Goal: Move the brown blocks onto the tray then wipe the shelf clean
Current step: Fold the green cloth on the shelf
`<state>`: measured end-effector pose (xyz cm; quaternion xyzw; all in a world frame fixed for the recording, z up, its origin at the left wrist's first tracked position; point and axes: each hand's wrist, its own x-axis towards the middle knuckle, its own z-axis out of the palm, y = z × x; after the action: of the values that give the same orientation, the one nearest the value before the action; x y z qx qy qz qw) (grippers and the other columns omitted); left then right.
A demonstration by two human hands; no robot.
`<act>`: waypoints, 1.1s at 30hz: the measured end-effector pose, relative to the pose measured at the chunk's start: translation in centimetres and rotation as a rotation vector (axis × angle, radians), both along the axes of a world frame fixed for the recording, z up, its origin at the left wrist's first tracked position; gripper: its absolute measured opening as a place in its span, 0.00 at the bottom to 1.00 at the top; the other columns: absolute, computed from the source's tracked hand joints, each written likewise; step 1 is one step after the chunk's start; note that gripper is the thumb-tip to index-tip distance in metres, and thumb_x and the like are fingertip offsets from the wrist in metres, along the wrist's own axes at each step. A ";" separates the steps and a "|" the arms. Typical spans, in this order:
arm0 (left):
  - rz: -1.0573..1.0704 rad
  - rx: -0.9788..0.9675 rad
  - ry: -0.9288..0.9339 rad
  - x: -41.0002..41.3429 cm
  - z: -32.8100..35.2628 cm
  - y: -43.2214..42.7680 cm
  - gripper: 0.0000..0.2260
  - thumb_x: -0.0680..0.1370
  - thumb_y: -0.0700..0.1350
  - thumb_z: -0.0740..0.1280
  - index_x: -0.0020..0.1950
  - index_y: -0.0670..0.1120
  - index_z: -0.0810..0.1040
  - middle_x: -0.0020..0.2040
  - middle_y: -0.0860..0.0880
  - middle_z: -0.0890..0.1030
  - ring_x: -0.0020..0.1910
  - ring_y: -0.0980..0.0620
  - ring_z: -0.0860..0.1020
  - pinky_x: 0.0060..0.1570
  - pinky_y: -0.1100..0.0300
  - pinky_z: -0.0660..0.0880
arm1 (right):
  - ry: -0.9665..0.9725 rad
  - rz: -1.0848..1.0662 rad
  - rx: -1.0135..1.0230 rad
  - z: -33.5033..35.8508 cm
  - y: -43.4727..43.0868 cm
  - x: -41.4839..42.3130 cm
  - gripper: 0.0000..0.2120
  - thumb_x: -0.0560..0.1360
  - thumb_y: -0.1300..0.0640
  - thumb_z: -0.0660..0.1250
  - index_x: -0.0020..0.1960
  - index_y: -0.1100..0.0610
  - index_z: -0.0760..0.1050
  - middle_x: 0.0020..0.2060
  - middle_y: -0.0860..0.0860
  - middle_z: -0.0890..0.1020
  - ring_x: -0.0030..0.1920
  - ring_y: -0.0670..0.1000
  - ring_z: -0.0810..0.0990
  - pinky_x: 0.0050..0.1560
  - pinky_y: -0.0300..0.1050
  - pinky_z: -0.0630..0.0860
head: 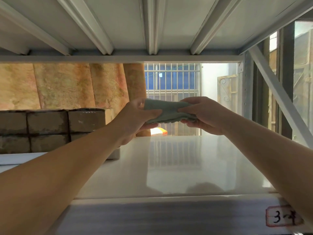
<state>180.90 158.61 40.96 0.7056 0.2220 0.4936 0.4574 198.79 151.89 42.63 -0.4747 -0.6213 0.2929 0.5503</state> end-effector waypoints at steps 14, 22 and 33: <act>-0.182 0.089 -0.126 -1.3 1.1 -0.7 0.21 0.78 0.31 0.57 0.45 0.53 0.82 0.58 0.40 0.69 0.30 0.54 0.78 0.31 0.66 0.77 | 0.221 0.362 0.089 0.5 -0.5 0.3 0.19 0.77 0.73 0.51 0.52 0.60 0.77 0.45 0.57 0.76 0.33 0.50 0.73 0.31 0.36 0.72; -0.262 -0.010 -0.120 -2.3 1.4 -0.8 0.12 0.75 0.33 0.59 0.40 0.43 0.81 0.59 0.37 0.71 0.38 0.50 0.76 0.33 0.64 0.78 | 0.212 0.303 0.063 0.5 -0.9 -0.1 0.17 0.75 0.73 0.52 0.40 0.63 0.79 0.42 0.56 0.76 0.38 0.50 0.74 0.33 0.35 0.77; 0.092 -0.163 0.152 -10.3 1.9 -1.2 0.08 0.76 0.40 0.66 0.54 0.44 0.79 0.51 0.41 0.77 0.38 0.52 0.78 0.28 0.67 0.76 | -0.014 0.237 -0.177 0.9 -0.7 -7.3 0.10 0.77 0.70 0.61 0.51 0.62 0.80 0.48 0.56 0.77 0.45 0.51 0.81 0.39 0.36 0.82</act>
<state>170.64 157.41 42.90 0.6906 0.3277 0.4392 0.4721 191.53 151.23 43.49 -0.4467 -0.6484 0.4064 0.4635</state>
